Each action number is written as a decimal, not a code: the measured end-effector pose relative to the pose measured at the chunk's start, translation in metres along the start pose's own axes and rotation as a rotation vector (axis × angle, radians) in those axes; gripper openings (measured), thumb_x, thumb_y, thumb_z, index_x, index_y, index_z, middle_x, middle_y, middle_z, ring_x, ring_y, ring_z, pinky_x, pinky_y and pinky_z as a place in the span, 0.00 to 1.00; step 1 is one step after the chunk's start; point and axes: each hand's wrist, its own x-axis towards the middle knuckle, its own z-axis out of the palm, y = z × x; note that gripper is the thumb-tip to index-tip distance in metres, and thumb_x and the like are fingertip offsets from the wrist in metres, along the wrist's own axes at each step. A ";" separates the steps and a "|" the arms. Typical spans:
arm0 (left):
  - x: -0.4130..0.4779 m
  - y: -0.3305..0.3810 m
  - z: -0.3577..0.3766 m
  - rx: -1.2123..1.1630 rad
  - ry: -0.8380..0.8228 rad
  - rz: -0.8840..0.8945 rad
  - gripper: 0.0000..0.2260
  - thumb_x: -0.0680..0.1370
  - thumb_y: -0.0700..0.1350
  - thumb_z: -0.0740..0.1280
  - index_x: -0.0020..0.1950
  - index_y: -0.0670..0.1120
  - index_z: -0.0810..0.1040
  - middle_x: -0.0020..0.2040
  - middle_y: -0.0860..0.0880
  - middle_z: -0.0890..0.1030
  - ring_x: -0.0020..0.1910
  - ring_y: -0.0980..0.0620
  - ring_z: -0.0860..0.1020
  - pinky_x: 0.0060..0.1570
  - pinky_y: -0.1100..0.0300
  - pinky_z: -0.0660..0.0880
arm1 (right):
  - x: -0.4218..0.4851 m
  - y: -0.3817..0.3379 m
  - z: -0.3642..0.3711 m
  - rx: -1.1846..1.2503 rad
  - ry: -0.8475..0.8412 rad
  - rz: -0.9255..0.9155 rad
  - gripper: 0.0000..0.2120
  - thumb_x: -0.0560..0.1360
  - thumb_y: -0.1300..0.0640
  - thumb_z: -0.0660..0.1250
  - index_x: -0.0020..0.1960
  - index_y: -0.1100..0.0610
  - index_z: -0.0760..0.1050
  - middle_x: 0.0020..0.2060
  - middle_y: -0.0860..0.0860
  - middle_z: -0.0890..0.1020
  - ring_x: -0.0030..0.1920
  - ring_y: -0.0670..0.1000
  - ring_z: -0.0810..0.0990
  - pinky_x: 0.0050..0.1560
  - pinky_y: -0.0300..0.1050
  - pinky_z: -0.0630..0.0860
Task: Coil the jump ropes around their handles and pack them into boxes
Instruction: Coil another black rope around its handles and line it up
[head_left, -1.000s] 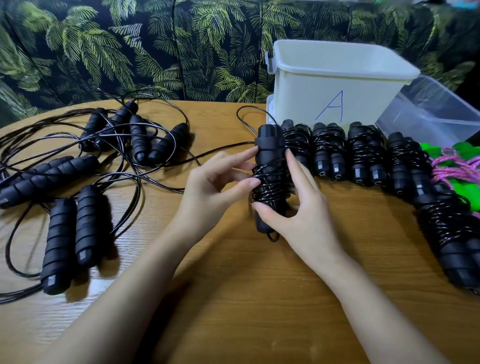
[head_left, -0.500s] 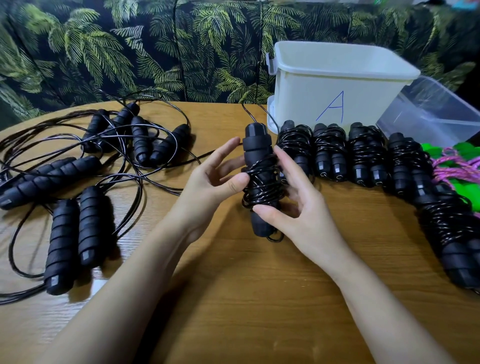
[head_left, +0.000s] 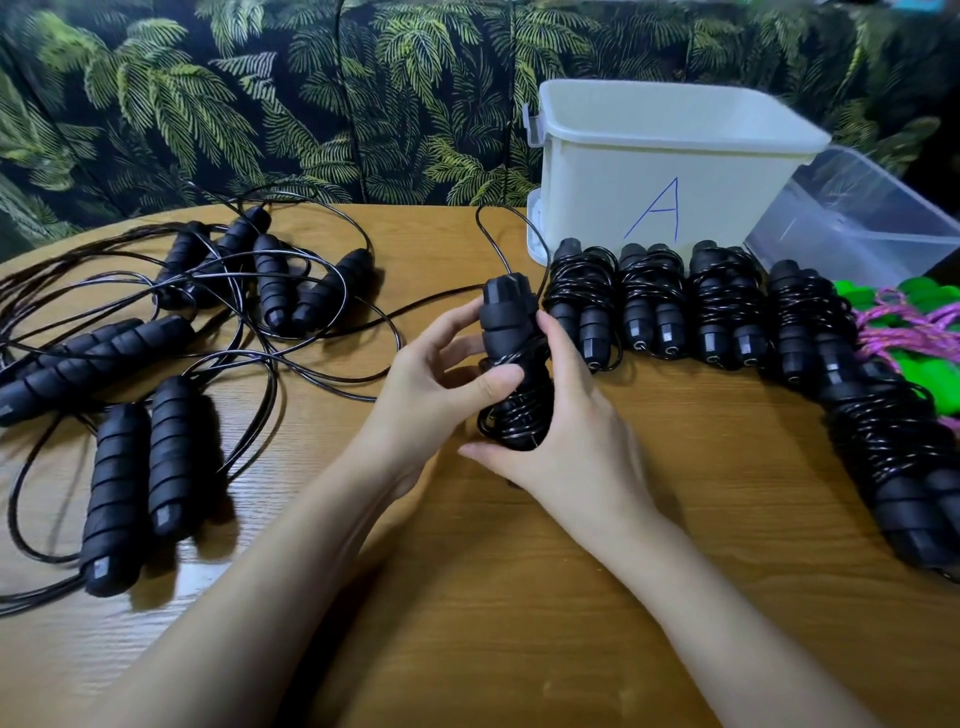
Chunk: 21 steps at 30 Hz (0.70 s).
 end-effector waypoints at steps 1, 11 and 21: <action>0.000 0.000 0.000 0.012 0.000 0.007 0.30 0.70 0.40 0.75 0.72 0.45 0.71 0.57 0.45 0.83 0.55 0.53 0.82 0.51 0.60 0.78 | 0.000 0.001 0.001 -0.006 0.018 -0.009 0.55 0.65 0.39 0.78 0.79 0.42 0.46 0.75 0.41 0.66 0.65 0.52 0.75 0.55 0.50 0.74; 0.002 0.009 -0.008 0.052 -0.057 0.132 0.26 0.73 0.37 0.69 0.69 0.51 0.71 0.53 0.55 0.84 0.52 0.57 0.81 0.50 0.61 0.78 | 0.004 0.016 0.002 0.323 0.128 -0.192 0.43 0.69 0.49 0.73 0.79 0.41 0.56 0.74 0.41 0.68 0.69 0.43 0.72 0.63 0.46 0.74; 0.002 0.007 -0.012 0.219 0.000 0.266 0.23 0.73 0.49 0.70 0.68 0.54 0.72 0.59 0.57 0.82 0.54 0.54 0.81 0.57 0.53 0.78 | 0.007 0.019 -0.012 0.654 -0.003 -0.177 0.41 0.71 0.57 0.74 0.77 0.44 0.59 0.72 0.45 0.72 0.73 0.44 0.69 0.75 0.54 0.64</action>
